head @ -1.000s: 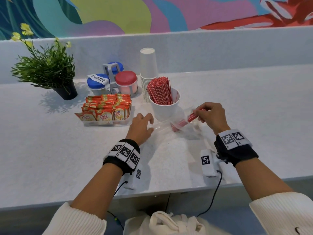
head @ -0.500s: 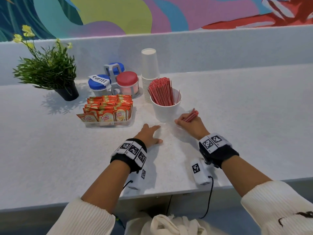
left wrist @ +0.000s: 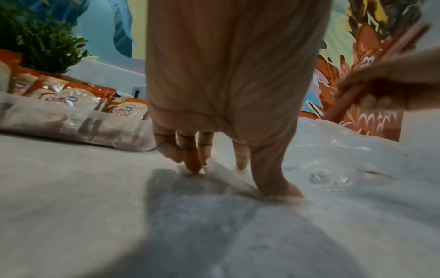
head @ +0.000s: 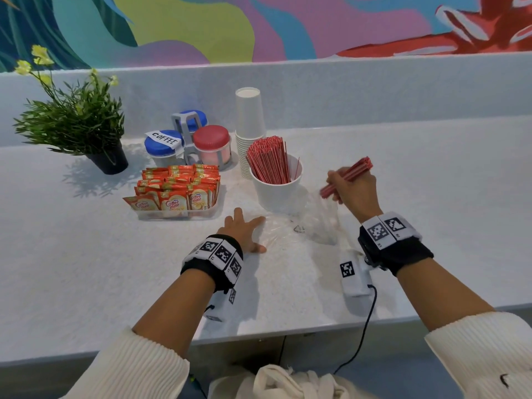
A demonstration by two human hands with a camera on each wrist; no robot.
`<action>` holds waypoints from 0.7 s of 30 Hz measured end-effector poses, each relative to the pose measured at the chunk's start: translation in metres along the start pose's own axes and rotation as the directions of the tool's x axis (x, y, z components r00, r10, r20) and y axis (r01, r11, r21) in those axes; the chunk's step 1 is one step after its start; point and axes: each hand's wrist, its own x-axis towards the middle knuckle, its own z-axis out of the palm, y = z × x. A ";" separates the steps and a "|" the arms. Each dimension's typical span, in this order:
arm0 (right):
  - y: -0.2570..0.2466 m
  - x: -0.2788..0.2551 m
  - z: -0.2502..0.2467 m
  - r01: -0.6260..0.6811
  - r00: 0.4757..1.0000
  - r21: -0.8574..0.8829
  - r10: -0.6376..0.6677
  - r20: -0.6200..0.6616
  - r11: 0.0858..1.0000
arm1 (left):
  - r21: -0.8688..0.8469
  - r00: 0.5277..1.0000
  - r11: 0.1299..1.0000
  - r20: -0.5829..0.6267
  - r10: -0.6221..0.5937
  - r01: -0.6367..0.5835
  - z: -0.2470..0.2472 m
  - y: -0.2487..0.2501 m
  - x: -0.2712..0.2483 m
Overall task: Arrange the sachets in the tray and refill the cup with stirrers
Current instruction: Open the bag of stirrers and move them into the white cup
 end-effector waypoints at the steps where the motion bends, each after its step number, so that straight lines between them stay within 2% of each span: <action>1: -0.014 0.000 0.000 0.038 0.999 0.039 -0.037 -0.015 0.999 | -0.002 1.000 1.000 0.004 0.011 -0.011 0.001 0.004 0.000; 3: -0.035 -0.002 0.006 0.083 0.996 0.077 -0.084 0.004 0.994 | -0.014 0.999 0.999 0.004 0.036 -0.036 0.002 0.013 0.001; 5: -0.045 -0.008 0.016 0.095 0.981 -0.011 -0.091 0.174 0.995 | -0.038 0.998 0.997 -0.008 0.061 -0.061 0.003 0.022 0.002; 7: -0.041 -0.017 0.029 0.083 0.906 -0.153 -0.011 0.422 0.985 | -0.071 0.997 0.995 -0.028 0.075 -0.076 0.003 0.027 0.003; 9: -0.024 -0.022 0.040 0.078 0.840 -0.287 0.092 0.535 0.955 | -0.121 0.996 0.990 -0.042 0.074 -0.079 0.003 0.027 0.003; 10: -0.014 -0.023 0.043 0.081 0.838 -0.345 0.123 0.532 0.935 | -0.139 0.996 0.987 -0.046 0.073 -0.079 0.003 0.026 0.003; 12: 0.002 -0.020 0.046 0.081 0.870 -0.424 0.144 0.471 0.902 | -0.148 0.996 0.986 -0.053 0.074 -0.081 0.001 0.020 0.002; 16: 0.010 -0.011 0.038 0.021 0.902 -0.469 0.186 0.390 0.883 | -0.251 0.987 0.959 -0.118 0.107 -0.133 -0.010 0.014 0.000; 18: 0.005 -0.008 0.033 0.030 0.902 -0.460 0.174 0.395 0.888 | -0.323 0.969 0.931 -0.226 0.100 -0.172 -0.023 0.016 -0.003; 21: -0.017 -0.004 0.028 0.083 0.899 -0.373 0.092 0.428 0.924 | -0.367 0.904 0.893 -0.417 0.091 -0.260 -0.051 0.020 -0.007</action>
